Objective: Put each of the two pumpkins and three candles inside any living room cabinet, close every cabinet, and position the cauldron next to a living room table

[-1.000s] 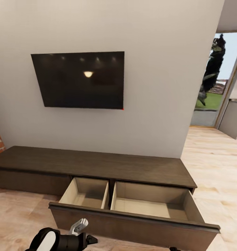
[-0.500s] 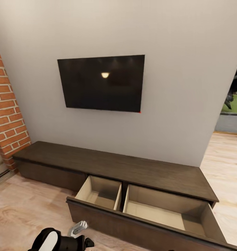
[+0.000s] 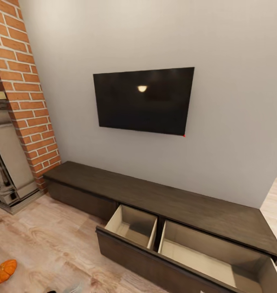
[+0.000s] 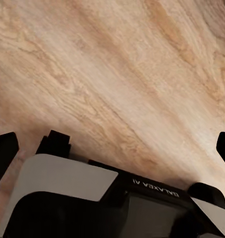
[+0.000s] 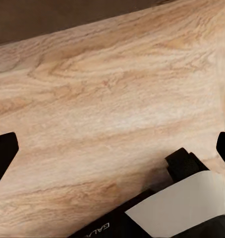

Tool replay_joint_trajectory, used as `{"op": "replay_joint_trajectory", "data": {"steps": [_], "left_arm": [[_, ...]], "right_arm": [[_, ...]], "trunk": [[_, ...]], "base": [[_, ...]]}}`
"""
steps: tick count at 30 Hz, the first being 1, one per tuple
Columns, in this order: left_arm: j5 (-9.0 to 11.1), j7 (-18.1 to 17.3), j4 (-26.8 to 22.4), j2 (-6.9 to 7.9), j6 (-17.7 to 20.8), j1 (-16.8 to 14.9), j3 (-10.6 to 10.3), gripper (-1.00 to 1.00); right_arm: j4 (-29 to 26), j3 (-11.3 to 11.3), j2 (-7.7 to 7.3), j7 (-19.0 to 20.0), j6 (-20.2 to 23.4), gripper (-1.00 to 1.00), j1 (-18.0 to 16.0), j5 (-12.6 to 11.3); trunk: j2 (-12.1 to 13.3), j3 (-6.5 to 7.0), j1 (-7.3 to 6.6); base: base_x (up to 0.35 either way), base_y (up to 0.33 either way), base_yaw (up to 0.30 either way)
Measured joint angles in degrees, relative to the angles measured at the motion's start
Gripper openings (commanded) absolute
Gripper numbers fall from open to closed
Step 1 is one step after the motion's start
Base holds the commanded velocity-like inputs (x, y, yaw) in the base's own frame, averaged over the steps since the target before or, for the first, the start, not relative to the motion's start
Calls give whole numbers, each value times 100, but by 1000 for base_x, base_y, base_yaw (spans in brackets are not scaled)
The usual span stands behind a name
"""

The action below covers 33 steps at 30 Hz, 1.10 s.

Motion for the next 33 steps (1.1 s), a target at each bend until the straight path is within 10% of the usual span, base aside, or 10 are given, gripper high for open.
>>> {"op": "replay_joint_trajectory", "data": {"steps": [9,21,33], "left_arm": [[-743,23,694,-14,-829,-1,-22,100],[-799,-12,1237,-23,-1519,-1,-34,100],[-805,-10,1443,-78,-1986,-2,-44,100]], "right_arm": [[-36,100,116,-163,-138,100,0,417],[-24,147,118,-126,-237,100,8,450],[9,903,134,-43,-551,100,8,428]], "trunk": [[361,162,-198],[842,377,-461],[1324,593,-725]], "base": [[0,0,292],[-4,0,292],[-42,0,292]]}}
